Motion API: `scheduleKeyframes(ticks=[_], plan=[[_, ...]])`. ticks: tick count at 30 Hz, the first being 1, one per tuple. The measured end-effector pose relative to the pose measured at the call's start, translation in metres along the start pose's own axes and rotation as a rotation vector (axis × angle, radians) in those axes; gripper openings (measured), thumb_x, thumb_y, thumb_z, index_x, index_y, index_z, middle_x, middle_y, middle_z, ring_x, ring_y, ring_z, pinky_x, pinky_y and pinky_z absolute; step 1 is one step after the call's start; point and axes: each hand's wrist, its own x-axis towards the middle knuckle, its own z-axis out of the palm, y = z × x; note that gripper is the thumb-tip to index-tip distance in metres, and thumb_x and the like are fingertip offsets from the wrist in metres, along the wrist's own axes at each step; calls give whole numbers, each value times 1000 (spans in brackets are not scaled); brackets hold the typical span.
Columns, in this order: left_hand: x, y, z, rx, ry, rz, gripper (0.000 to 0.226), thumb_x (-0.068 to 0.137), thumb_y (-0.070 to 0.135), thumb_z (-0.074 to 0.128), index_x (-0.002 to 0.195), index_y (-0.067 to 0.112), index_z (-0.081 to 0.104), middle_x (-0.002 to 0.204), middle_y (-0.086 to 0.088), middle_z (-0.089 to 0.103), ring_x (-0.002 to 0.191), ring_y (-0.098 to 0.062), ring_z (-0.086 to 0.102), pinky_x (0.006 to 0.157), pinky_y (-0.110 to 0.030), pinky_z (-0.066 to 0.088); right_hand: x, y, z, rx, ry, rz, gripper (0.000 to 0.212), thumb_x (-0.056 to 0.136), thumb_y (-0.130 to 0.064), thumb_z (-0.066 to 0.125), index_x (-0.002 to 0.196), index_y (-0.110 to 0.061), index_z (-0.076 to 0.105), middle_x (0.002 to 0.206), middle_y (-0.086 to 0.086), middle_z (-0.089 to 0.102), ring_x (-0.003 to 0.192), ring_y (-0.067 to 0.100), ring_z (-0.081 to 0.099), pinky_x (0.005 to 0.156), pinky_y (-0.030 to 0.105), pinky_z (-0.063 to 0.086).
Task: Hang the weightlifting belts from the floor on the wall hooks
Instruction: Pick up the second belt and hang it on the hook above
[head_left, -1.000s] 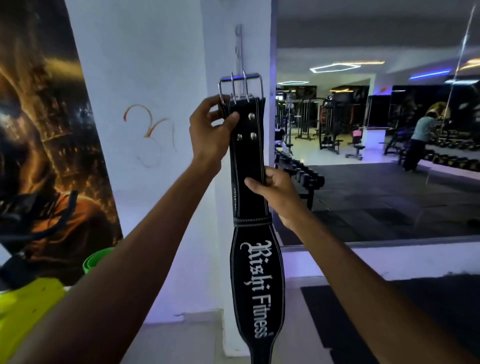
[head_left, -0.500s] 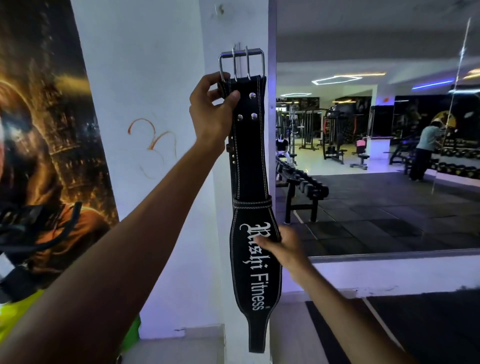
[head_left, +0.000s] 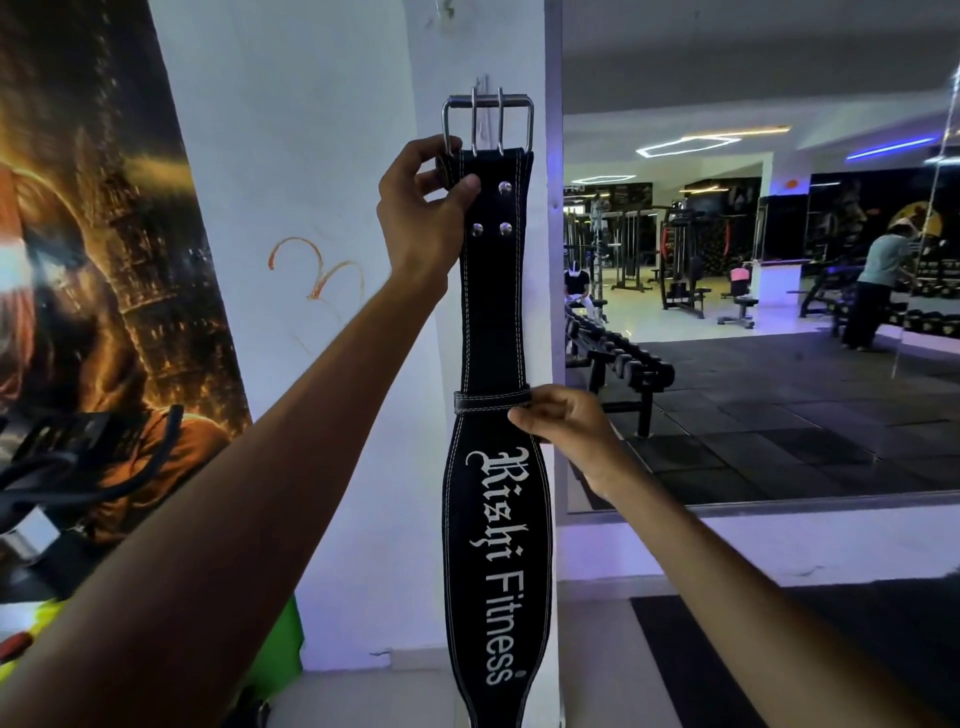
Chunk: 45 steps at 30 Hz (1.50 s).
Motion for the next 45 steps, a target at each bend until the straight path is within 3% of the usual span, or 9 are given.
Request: scheduleKeyframes(ticks=[5,9,12,17,21,25,33,38,45], plan=[[3,2,-6,-62,-5,-48,30,85,-6,68,111,9,66,95,0,67,78,-7,66,53,-22,56,-44,58,9,14,2,134,29,69,-23,80,94,-12,72,86,0,78,82,11,72,73,18,55],[1,-11,-12,-85,-7,-106,30,83,0,71,107,18,67,110,-20,72,96,-33,73,55,-29,58,-70,81,5,-147,-136,237,19,76,-12,81,92,-14,70,83,-4,77,82,11,71,73,20,56],[1,-15,-14,-84,-9,-115,30,78,8,73,98,29,68,115,-21,72,105,-40,71,62,-36,61,-47,47,-6,-308,-206,229,23,78,-18,80,96,-19,68,83,-8,74,78,2,69,79,22,58],[3,-12,-12,-113,-48,-118,27,74,12,74,96,27,69,114,-23,72,104,-47,70,73,-51,64,31,-80,-12,-156,69,-135,55,94,-21,62,143,-21,36,101,10,72,77,16,70,69,25,59],[2,-9,-5,-125,-72,-117,31,73,12,75,100,25,67,116,-23,71,104,-46,71,78,-53,64,67,-154,8,-210,126,-398,46,99,-29,55,141,-33,36,107,13,69,89,17,71,83,33,59],[-1,-8,-3,-88,-67,-140,42,72,16,78,108,29,60,117,-21,69,103,-40,72,84,-59,61,94,-172,15,-214,167,-410,26,95,-23,61,120,-20,62,101,22,72,98,32,70,90,54,55],[-18,-26,-13,85,-213,-83,46,90,9,70,133,18,57,113,-11,74,93,-18,73,84,-35,63,108,-172,24,-103,253,-433,20,88,0,65,107,0,69,90,19,73,77,18,68,80,38,59],[-78,-82,-32,158,-448,-278,24,93,10,69,116,6,70,109,-12,77,97,-23,74,98,-52,57,116,-174,24,-62,345,-428,21,85,1,69,106,1,71,76,5,72,68,9,65,67,22,56],[-137,-96,-42,169,-345,-248,26,89,17,75,114,11,71,107,-1,78,98,-12,74,87,-29,60,120,-178,20,-39,378,-444,21,84,1,69,105,-2,72,77,1,73,72,11,67,71,24,57]])
